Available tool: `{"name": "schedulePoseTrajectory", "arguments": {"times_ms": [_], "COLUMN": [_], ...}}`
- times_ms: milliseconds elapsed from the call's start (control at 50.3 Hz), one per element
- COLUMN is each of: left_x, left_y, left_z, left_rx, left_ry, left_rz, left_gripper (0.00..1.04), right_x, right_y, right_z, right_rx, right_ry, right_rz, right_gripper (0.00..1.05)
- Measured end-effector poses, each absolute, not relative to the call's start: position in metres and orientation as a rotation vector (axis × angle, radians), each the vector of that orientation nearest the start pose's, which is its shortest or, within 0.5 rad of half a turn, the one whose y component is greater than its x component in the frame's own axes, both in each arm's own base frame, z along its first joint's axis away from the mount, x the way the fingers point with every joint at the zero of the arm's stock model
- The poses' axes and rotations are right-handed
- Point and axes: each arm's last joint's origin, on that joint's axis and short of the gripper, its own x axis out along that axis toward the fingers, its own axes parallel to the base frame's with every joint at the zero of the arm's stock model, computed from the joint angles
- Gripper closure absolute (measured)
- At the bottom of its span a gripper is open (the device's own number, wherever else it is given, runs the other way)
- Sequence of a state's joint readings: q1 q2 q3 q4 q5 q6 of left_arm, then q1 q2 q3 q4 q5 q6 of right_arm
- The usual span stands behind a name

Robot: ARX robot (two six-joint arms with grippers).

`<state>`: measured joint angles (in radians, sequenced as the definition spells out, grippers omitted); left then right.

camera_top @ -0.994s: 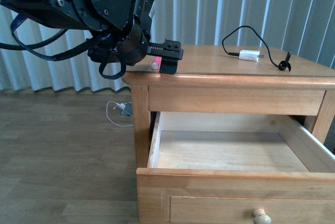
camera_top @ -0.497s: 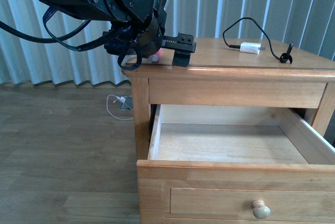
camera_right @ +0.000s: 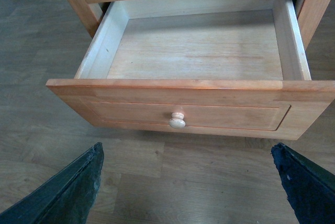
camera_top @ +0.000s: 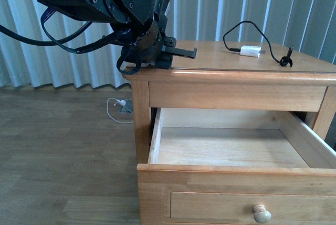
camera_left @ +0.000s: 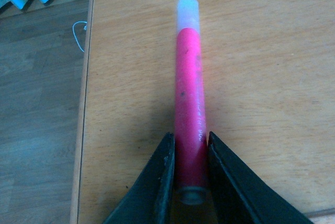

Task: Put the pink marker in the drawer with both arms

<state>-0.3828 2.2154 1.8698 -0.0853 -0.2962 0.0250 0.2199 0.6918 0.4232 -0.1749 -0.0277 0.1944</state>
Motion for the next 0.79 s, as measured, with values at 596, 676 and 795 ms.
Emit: {"name": "schedulePoseTrajectory", "arguments": {"times_ms": [596,676,795], "left_x": [0.403,0.381,0.363], "left_y": [-0.158,-0.154,-0.152], "left_z": [0.279,0.285,0.273], "left_rx": [0.162,0.206,0.287], "left_ry": [0.158,0.136,0.163], "left_rz": [-0.634,-0.73,-0.819], "left_gripper": [0.9,0.9,0.9], "right_x": [0.152,0.152,0.152], "right_y": [0.035,0.035,0.035], "right_z": [0.223,0.223,0.223], "right_rx": [0.148,0.148,0.148], "right_ry": [0.464,0.464,0.464], "right_rz": [0.2,0.2,0.2], "right_gripper": [0.08,0.08,0.08]}}
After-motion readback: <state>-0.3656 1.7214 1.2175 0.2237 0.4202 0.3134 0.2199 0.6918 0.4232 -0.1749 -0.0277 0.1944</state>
